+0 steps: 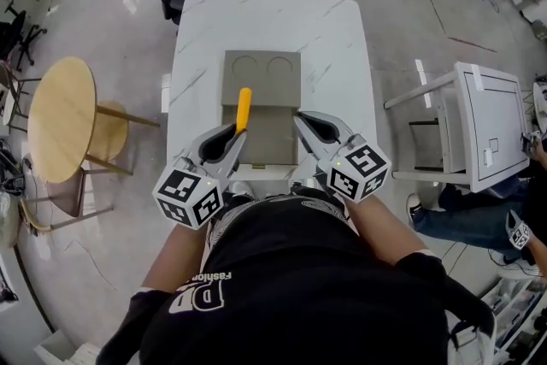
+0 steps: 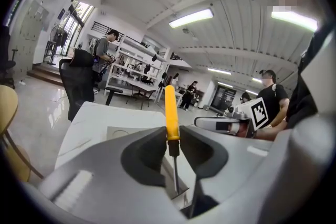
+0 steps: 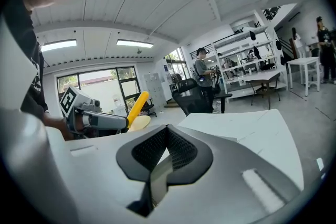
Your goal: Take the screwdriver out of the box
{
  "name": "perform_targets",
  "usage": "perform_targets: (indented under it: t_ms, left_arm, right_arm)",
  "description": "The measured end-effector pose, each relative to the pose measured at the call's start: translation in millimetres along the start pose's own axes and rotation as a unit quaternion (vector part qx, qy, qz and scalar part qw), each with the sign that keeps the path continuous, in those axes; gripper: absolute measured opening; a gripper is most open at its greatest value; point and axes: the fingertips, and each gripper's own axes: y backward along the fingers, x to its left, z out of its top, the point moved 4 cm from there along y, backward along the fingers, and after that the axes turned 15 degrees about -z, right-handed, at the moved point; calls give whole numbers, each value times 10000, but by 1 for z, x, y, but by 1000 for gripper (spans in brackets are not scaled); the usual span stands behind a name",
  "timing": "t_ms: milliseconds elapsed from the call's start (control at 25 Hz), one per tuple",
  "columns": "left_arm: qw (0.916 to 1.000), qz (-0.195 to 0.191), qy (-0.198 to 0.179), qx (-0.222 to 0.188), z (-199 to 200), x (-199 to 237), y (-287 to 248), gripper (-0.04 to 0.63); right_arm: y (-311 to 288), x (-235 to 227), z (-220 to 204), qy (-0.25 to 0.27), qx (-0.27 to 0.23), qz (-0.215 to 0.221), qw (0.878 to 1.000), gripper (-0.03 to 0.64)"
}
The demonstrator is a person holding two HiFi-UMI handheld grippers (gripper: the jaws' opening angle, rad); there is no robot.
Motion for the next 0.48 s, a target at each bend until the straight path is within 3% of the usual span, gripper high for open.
perform_targets:
  t_ms: [480]
  left_arm:
    - [9998,-70,-172,39,9,-3,-6,141]
  right_arm:
    - [-1,-6,2,-223,-60,-78,9997,0]
